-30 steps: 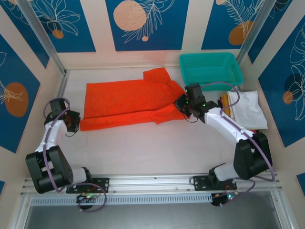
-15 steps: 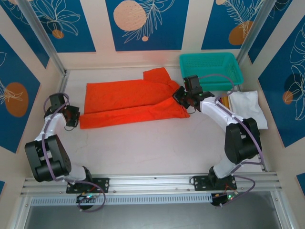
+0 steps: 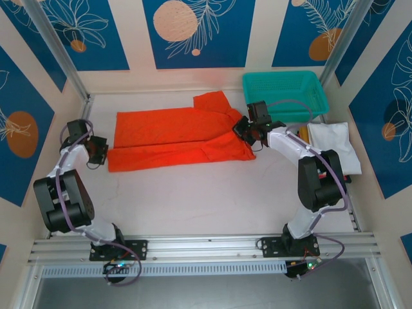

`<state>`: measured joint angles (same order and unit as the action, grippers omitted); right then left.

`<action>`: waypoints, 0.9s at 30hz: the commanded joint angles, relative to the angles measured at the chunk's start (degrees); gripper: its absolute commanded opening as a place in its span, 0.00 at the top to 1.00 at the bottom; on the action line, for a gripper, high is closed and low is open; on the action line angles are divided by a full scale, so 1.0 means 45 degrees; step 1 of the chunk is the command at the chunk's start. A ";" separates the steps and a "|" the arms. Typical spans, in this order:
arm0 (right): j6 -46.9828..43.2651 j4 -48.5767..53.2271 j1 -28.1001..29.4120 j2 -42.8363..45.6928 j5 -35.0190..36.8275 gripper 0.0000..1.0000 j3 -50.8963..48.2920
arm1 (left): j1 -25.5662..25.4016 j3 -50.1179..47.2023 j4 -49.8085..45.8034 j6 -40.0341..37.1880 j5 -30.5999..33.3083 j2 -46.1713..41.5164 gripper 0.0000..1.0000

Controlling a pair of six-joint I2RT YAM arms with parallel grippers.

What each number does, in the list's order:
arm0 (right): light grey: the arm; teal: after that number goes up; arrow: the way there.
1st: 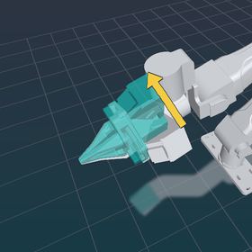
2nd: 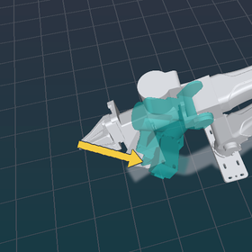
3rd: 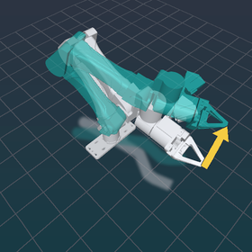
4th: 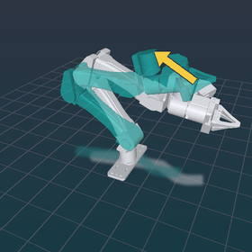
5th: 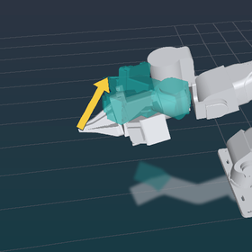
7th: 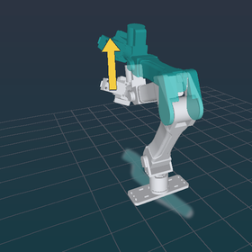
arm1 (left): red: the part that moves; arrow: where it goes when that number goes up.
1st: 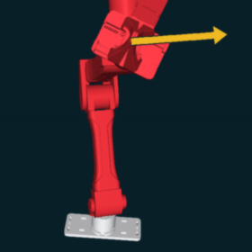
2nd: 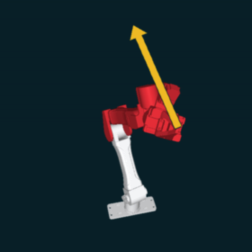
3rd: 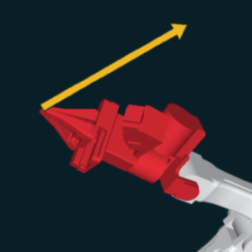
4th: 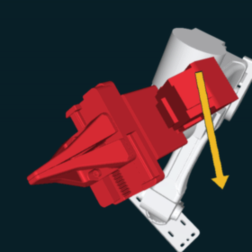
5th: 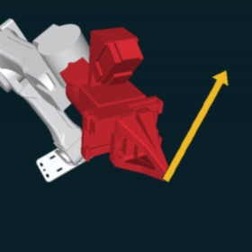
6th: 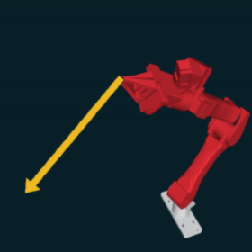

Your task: Fold and stack the t-shirts

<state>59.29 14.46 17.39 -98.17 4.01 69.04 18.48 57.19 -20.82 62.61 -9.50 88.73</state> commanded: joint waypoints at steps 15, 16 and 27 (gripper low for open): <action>-0.0683 0.0068 -0.0472 -0.1609 -0.0363 1.00 0.1780 | -0.0366 0.1340 0.0382 -0.0085 -0.0385 0.1707 1.00; -0.0694 0.0068 -0.0486 -0.1674 -0.0364 1.00 0.1831 | -0.0376 0.1391 0.0375 -0.0071 -0.0408 0.1785 1.00; -0.0812 0.0145 -0.0641 -0.2487 -0.0539 1.00 0.2395 | -0.0493 0.1761 0.0464 -0.0073 -0.0390 0.2351 1.00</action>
<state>56.88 14.57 15.00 -108.09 2.68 77.67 16.78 63.40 -18.85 62.54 -10.74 98.26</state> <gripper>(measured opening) 0.066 0.042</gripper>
